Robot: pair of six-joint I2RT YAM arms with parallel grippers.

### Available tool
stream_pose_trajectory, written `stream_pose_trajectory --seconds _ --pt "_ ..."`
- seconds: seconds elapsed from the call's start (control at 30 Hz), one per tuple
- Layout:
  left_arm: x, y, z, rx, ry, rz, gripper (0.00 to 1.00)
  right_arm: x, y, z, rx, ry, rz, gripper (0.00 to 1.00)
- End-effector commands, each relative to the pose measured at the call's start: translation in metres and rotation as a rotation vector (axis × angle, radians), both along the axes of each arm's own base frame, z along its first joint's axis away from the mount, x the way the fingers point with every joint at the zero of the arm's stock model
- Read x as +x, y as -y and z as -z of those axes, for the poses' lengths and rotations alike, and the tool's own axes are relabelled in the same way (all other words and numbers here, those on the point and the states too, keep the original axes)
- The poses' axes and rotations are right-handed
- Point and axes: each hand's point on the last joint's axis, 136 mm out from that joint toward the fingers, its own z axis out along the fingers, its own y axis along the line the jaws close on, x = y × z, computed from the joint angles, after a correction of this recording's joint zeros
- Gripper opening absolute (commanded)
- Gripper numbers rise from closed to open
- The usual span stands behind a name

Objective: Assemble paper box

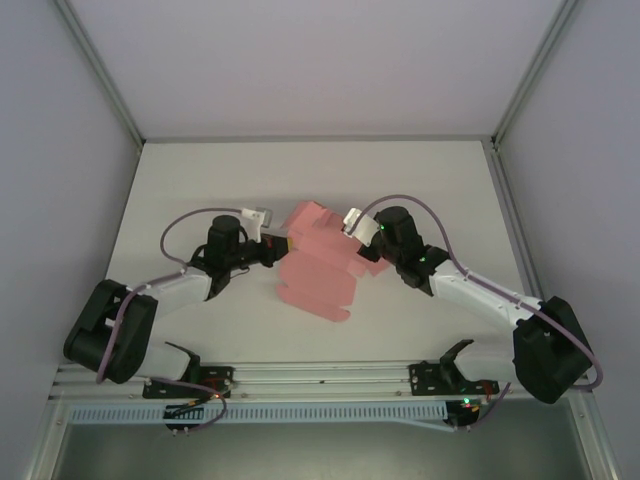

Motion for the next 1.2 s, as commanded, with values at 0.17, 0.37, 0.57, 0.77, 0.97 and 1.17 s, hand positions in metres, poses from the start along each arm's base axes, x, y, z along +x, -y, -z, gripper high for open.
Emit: stream_pose_trajectory --seconds 0.17,0.37,0.57,0.77,0.97,1.17 --pt "-0.005 0.013 -0.016 0.185 0.199 -0.015 0.00 0.010 0.008 -0.001 0.084 -0.108 0.087 0.00" --pt "0.004 0.022 -0.036 0.435 0.296 -0.144 0.00 0.004 0.004 0.002 0.045 -0.100 0.052 0.00" --pt "0.003 0.061 -0.033 0.714 0.388 -0.132 0.00 -0.004 -0.005 -0.004 0.040 -0.058 -0.002 0.00" --pt "-0.010 0.114 -0.025 0.777 0.473 -0.057 0.00 -0.011 -0.011 -0.003 0.043 -0.036 -0.055 0.00" --pt "-0.006 0.123 -0.024 0.747 0.475 -0.088 0.00 -0.015 -0.010 0.002 0.032 -0.031 -0.072 0.00" --pt "0.002 0.111 -0.024 0.861 0.536 -0.174 0.02 -0.018 -0.012 0.005 0.021 -0.029 -0.099 0.00"
